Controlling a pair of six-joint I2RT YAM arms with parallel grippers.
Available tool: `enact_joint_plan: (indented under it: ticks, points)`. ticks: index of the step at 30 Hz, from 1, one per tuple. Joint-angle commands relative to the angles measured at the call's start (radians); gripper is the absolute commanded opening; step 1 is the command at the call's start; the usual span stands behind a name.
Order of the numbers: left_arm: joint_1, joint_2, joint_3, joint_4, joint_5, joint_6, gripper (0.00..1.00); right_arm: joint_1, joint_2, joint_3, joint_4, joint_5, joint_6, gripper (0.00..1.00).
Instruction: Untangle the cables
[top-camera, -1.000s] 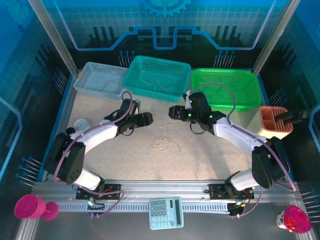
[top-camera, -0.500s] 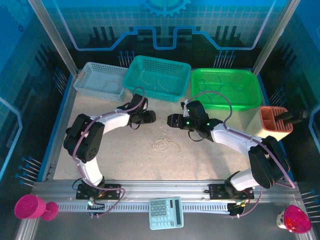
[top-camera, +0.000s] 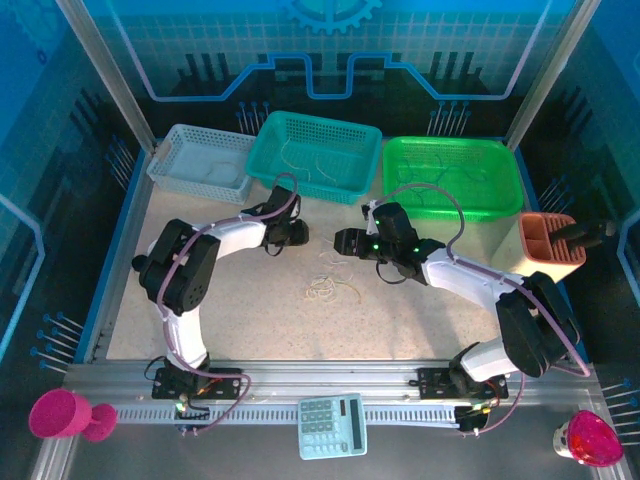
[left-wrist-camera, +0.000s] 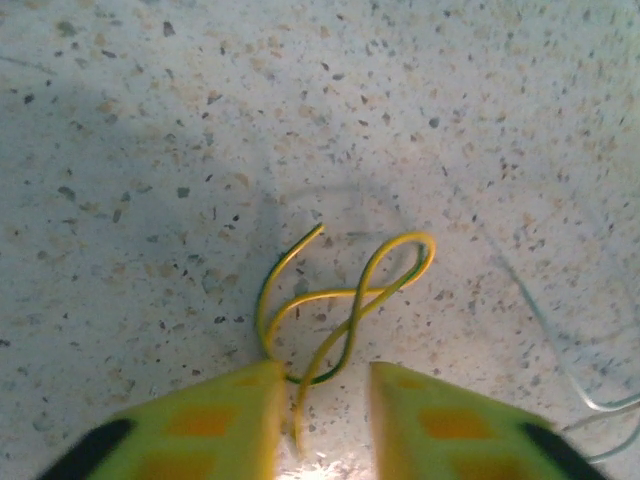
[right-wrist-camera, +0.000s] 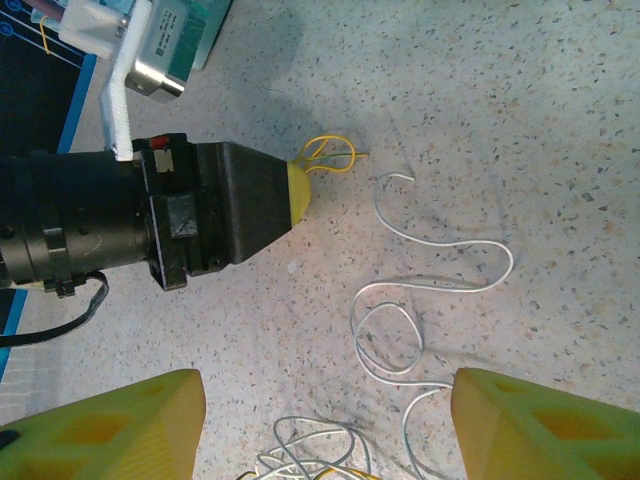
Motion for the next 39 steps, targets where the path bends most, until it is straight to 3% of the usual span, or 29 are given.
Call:
enact_joint_plan:
  ticks: [1, 3, 13, 21, 34, 39]
  points:
    - [0.004, 0.015, 0.025, -0.014, -0.014, 0.030, 0.15, 0.015, -0.017, -0.008, 0.021, -0.010, 0.006, 0.67]
    - [0.003, 0.011, 0.027, -0.017, -0.016, 0.037, 0.00, 0.016, -0.015, -0.003, 0.021, -0.015, 0.002, 0.67]
    - [-0.012, -0.233, -0.044, -0.027, 0.076, 0.042, 0.00, -0.002, -0.032, 0.020, 0.039, -0.079, -0.043, 0.67]
    - [-0.093, -0.425, -0.122, -0.003, 0.154, 0.005, 0.00, -0.042, -0.042, 0.053, 0.130, -0.219, 0.007, 0.68]
    - [-0.165, -0.468, -0.133, 0.021, 0.175, -0.031, 0.00, -0.040, -0.020, 0.062, 0.174, -0.215, 0.053, 0.60]
    - [-0.181, -0.483, -0.135, 0.028, 0.188, -0.034, 0.00, -0.052, 0.012, 0.062, 0.199, -0.198, 0.068, 0.49]
